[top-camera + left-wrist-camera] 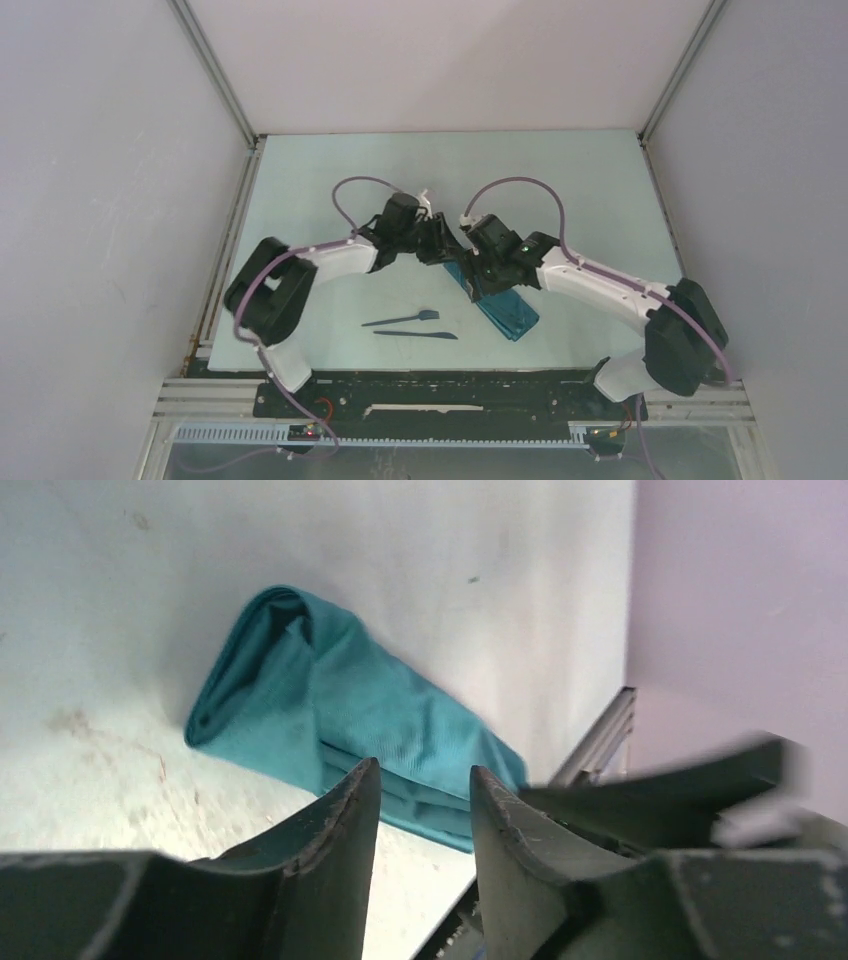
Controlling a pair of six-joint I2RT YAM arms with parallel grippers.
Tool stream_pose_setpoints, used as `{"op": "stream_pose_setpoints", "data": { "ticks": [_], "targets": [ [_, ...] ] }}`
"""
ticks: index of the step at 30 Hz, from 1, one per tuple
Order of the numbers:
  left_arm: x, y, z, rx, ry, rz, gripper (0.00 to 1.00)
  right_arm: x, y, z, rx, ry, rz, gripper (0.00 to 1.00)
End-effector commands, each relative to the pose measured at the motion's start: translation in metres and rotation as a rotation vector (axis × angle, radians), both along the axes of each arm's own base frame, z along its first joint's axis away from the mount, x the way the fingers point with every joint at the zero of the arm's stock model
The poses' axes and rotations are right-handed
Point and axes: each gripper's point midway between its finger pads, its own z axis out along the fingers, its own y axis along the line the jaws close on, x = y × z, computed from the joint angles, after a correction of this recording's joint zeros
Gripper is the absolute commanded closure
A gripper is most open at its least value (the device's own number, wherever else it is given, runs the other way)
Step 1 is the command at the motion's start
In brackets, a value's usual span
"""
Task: Fold the napkin into a case and place the utensils inside
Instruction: Smooth out the smaller rectangle-folded napkin at the center of the board, then pick up the smaller rectangle-folded napkin from the center of the board.
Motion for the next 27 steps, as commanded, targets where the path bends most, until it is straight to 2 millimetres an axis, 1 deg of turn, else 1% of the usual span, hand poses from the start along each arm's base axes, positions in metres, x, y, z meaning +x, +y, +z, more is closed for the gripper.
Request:
{"op": "stream_pose_setpoints", "data": {
  "ticks": [1,2,4,7,9,12,15,19,24,27],
  "targets": [
    [-0.008,0.019,0.090,-0.121,-0.140,0.027,0.54,0.002,-0.015,-0.008,-0.176,-0.004,0.060,0.26],
    [-0.011,0.028,0.103,-0.123,-0.173,0.041,0.54,0.002,-0.012,-0.011,-0.170,0.005,0.075,0.26],
    [-0.017,0.045,0.110,-0.123,-0.200,0.071,0.53,0.001,-0.009,-0.020,-0.175,0.027,0.094,0.27],
    [-0.026,0.070,0.108,-0.106,-0.225,0.116,0.51,0.002,-0.008,-0.031,-0.203,0.048,0.106,0.27],
    [-0.031,0.084,0.102,-0.076,-0.231,0.137,0.49,0.000,-0.007,-0.039,-0.208,0.072,0.117,0.26],
    [-0.037,0.098,0.096,-0.050,-0.238,0.149,0.48,-0.002,-0.006,-0.050,-0.219,0.102,0.125,0.26],
    [-0.040,0.104,0.092,-0.037,-0.251,0.158,0.48,0.000,-0.005,-0.058,-0.219,0.116,0.120,0.26],
    [-0.041,0.108,0.084,-0.024,-0.242,0.164,0.47,0.001,-0.005,-0.068,-0.233,0.131,0.112,0.27],
    [-0.040,0.110,0.081,-0.019,-0.236,0.167,0.47,0.001,-0.011,-0.082,-0.271,0.139,0.093,0.33],
    [-0.039,0.110,0.083,-0.023,-0.239,0.166,0.48,-0.001,-0.014,-0.089,-0.287,0.139,0.082,0.41]
  ]
}}
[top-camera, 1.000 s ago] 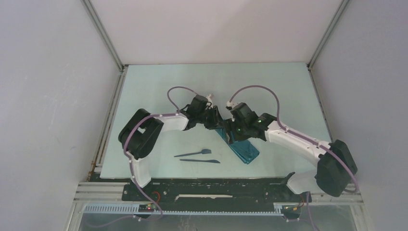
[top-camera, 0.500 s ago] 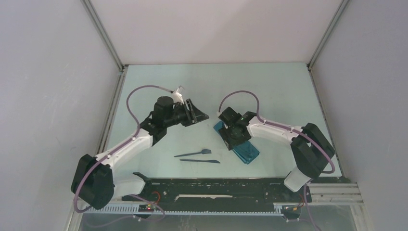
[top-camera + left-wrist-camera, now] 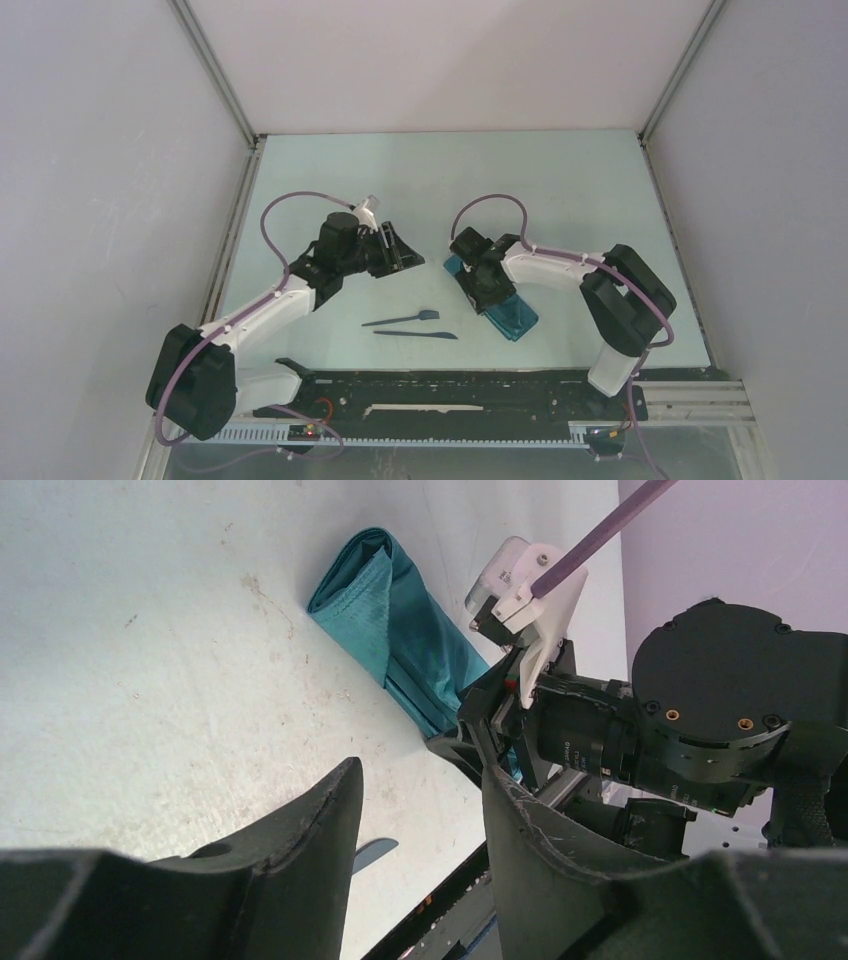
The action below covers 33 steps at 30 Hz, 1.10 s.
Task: Fold the napkin into a case and place the utensils inside
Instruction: Pick up the smaller rectangle-folded napkin from the center of the board, then turn over the smaller rectangle-folded napkin at the center of the board.
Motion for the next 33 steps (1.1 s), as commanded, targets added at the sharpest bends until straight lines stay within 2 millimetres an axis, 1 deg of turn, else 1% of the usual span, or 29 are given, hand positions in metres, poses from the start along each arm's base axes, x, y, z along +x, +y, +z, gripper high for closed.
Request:
{"op": "stream_pose_setpoints", "data": {
  "ticks": [1,2,4,9,10,11,12,13,15,18,19,22,24,25,26,28,31,33],
  "targets": [
    [0.006,0.002,0.015,-0.005,-0.070,0.002,0.47,0.008,0.001,-0.006,-0.022,-0.051,-0.013,0.44],
    [0.006,0.002,0.014,-0.005,-0.066,0.002,0.48,0.009,0.001,-0.007,-0.033,-0.061,-0.017,0.48],
    [0.007,0.003,0.014,-0.006,-0.065,0.005,0.48,0.010,0.000,-0.007,-0.048,-0.084,-0.028,0.60],
    [0.008,0.004,0.017,-0.008,-0.071,0.018,0.48,0.017,0.006,-0.001,-0.032,-0.145,-0.052,0.85],
    [0.008,0.004,0.018,-0.009,-0.076,0.020,0.48,0.017,0.010,0.002,-0.011,-0.147,-0.053,0.90],
    [0.009,0.005,0.019,-0.008,-0.079,0.024,0.48,0.016,0.016,0.006,0.019,-0.146,-0.049,0.92],
    [0.006,0.007,0.015,0.004,-0.061,0.028,0.48,0.016,0.021,0.011,0.053,-0.144,-0.048,0.94],
    [0.006,0.008,0.015,0.008,-0.058,0.032,0.48,0.015,0.028,0.018,0.093,-0.137,-0.048,0.99],
    [0.007,0.010,0.015,0.018,-0.060,0.045,0.48,0.010,0.048,0.036,0.213,-0.096,-0.049,1.00],
    [0.008,0.012,0.017,0.027,-0.062,0.057,0.48,0.002,0.080,0.067,0.460,0.005,-0.065,1.00],
    [0.008,0.012,0.017,0.027,-0.061,0.060,0.48,0.000,0.086,0.076,0.534,0.046,-0.076,1.00],
    [0.009,0.012,0.019,0.020,-0.053,0.067,0.48,0.005,0.099,0.097,0.745,0.138,-0.127,1.00],
    [0.010,0.011,0.020,0.014,-0.049,0.073,0.48,0.014,0.098,0.104,0.888,0.208,-0.176,1.00],
    [0.010,0.011,0.020,0.011,-0.047,0.073,0.49,0.013,0.097,0.106,0.962,0.262,-0.181,1.00],
    [0.010,0.010,0.021,0.010,-0.045,0.074,0.49,0.016,0.096,0.106,1.012,0.293,-0.197,1.00],
    [0.011,0.009,0.021,0.006,-0.040,0.074,0.49,0.031,0.092,0.102,1.099,0.311,-0.213,1.00],
    [0.013,0.005,0.023,0.001,-0.033,0.069,0.49,0.042,0.081,0.091,1.216,0.389,-0.234,1.00],
    [0.014,0.000,0.024,0.002,-0.031,0.056,0.49,0.047,0.072,0.077,1.244,0.415,-0.255,0.98]
  ]
}}
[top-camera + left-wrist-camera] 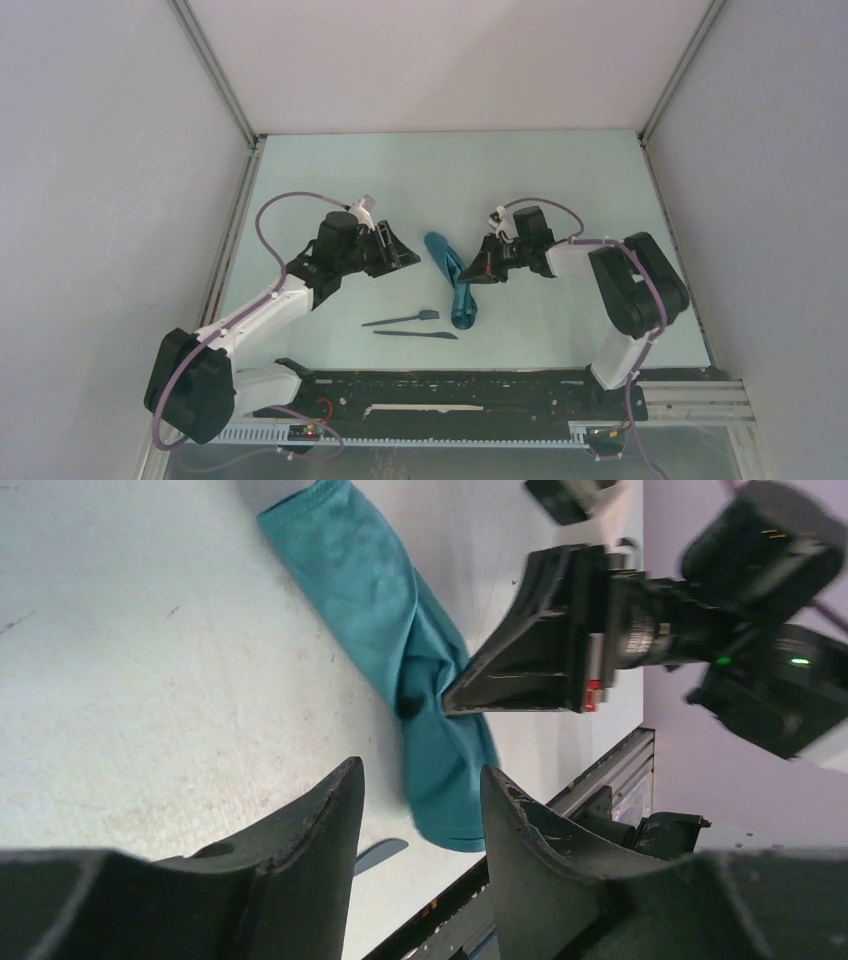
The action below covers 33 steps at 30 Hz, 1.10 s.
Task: Fold the napkin into a case and place the utensils inside
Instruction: Turn over the smaller rectangle-folded napkin at the center of the board, then smooth out the smaller rectangle-folded napkin at the center of the board.
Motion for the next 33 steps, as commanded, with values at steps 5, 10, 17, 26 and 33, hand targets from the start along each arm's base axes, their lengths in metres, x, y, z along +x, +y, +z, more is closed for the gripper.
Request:
{"op": "stream_pose_setpoints", "data": {
  "ticks": [5,10,17,26,33],
  "targets": [
    [0.018,-0.034,0.032,-0.035,-0.047,-0.057,0.49,0.018,-0.029,-0.009,0.276,0.067,-0.029,0.91],
    [0.033,-0.070,0.030,-0.078,-0.026,-0.128,0.49,0.029,-0.069,-0.025,0.204,0.074,-0.131,0.73],
    [0.070,-0.115,0.020,-0.161,0.049,-0.193,0.49,0.026,-0.141,-0.010,-0.430,0.009,-0.249,0.36],
    [0.108,-0.137,-0.029,-0.174,0.132,-0.151,0.53,-0.020,-0.057,0.045,-0.264,-0.131,-0.093,0.35],
    [0.134,-0.131,-0.086,-0.147,0.242,-0.095,0.54,-0.045,-0.065,-0.010,-0.249,-0.087,-0.091,0.37]
  ]
}}
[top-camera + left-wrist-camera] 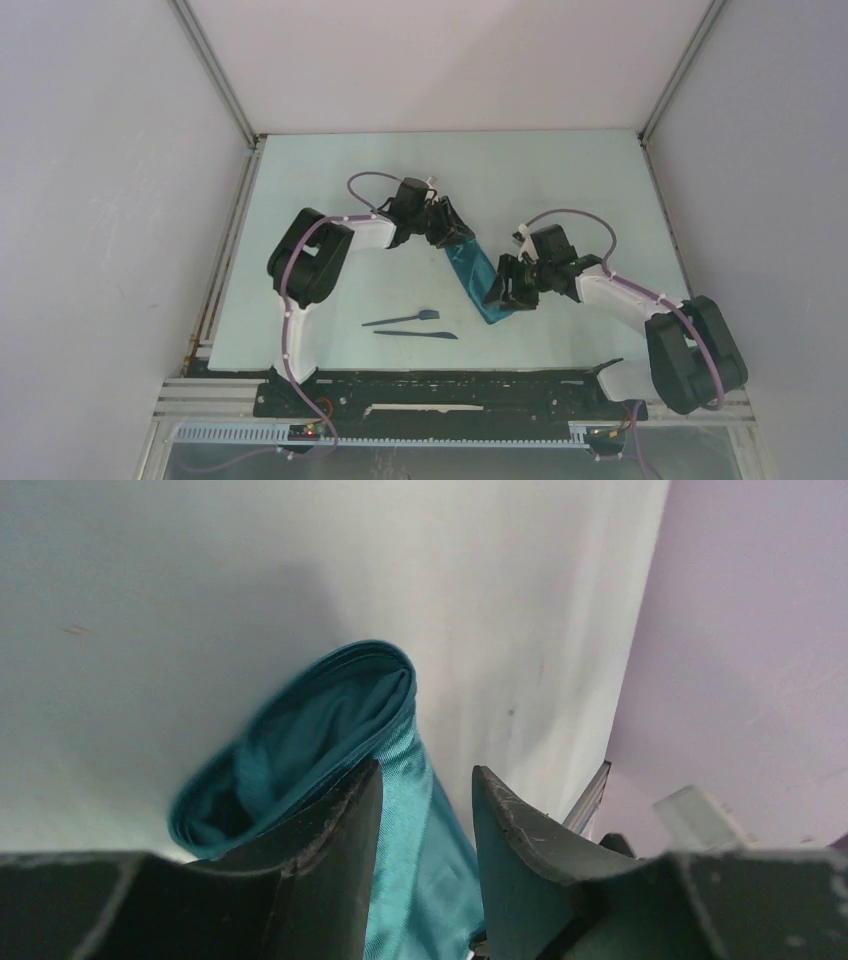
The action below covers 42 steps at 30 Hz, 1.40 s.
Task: Fold the napkin into a case and place the utensils inside
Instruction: Smooth out the smaller rectangle-folded napkin at the center of the board.
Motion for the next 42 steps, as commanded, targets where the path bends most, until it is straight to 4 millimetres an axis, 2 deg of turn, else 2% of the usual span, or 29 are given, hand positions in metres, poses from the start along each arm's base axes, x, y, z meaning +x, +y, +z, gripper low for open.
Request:
{"op": "stream_pose_setpoints", "data": {
  "ticks": [1,3,4,6,10,13,17,20,23,25,27,29,31,33,36,38,41,42],
  "targets": [
    [0.023,0.001,-0.011,-0.033,0.028,0.036,0.54,0.005,-0.006,-0.022,-0.015,-0.018,-0.024,0.37],
    [0.024,0.001,-0.012,-0.028,0.032,0.027,0.53,0.002,-0.015,-0.038,-0.085,0.010,-0.034,0.38],
    [0.024,0.000,-0.005,-0.035,0.019,0.015,0.53,0.001,-0.018,-0.037,-0.103,0.013,-0.034,0.38],
    [0.021,0.001,0.020,-0.049,-0.035,0.000,0.48,0.000,-0.018,-0.021,-0.122,-0.016,-0.026,0.38],
    [0.014,-0.001,0.069,-0.092,-0.122,-0.036,0.40,0.001,-0.008,0.024,-0.079,-0.108,0.004,0.35],
    [0.014,-0.006,0.083,-0.137,-0.123,-0.051,0.39,0.003,0.007,0.044,0.018,-0.119,0.033,0.33],
    [0.026,-0.015,0.067,-0.175,-0.084,-0.034,0.44,0.018,0.031,0.046,0.146,-0.087,0.049,0.34],
    [0.035,-0.019,0.037,-0.159,-0.048,-0.009,0.46,0.027,0.038,0.033,0.212,-0.078,0.044,0.34],
    [0.041,-0.014,0.005,-0.134,-0.011,0.027,0.47,0.027,0.034,0.013,0.277,-0.046,0.027,0.34],
    [0.049,-0.003,-0.015,-0.108,0.008,0.065,0.47,0.022,0.025,-0.010,0.264,-0.008,0.005,0.34],
    [0.057,0.003,-0.025,-0.109,0.021,0.083,0.47,0.018,0.014,-0.030,0.231,0.033,-0.018,0.34],
    [0.062,0.003,-0.023,-0.129,0.026,0.075,0.47,0.015,0.005,-0.037,0.185,0.046,-0.034,0.34],
    [0.063,0.002,-0.015,-0.133,0.001,0.058,0.45,0.011,-0.002,-0.032,0.140,0.034,-0.037,0.34],
    [0.063,0.003,-0.001,-0.134,-0.036,0.049,0.43,0.007,-0.003,-0.018,0.114,0.018,-0.029,0.33],
    [0.058,0.006,0.029,-0.121,-0.108,0.041,0.39,0.006,0.006,0.012,0.100,-0.039,0.001,0.32],
    [0.054,0.005,0.045,-0.115,-0.136,0.027,0.37,0.003,0.019,0.027,0.143,-0.049,0.025,0.31],
    [0.045,0.008,0.070,-0.136,-0.162,0.020,0.34,0.006,0.026,0.025,0.166,-0.035,0.021,0.31],
    [0.041,0.011,0.088,-0.146,-0.193,0.023,0.33,0.006,0.027,0.022,0.165,-0.026,0.022,0.32]
  ]
}}
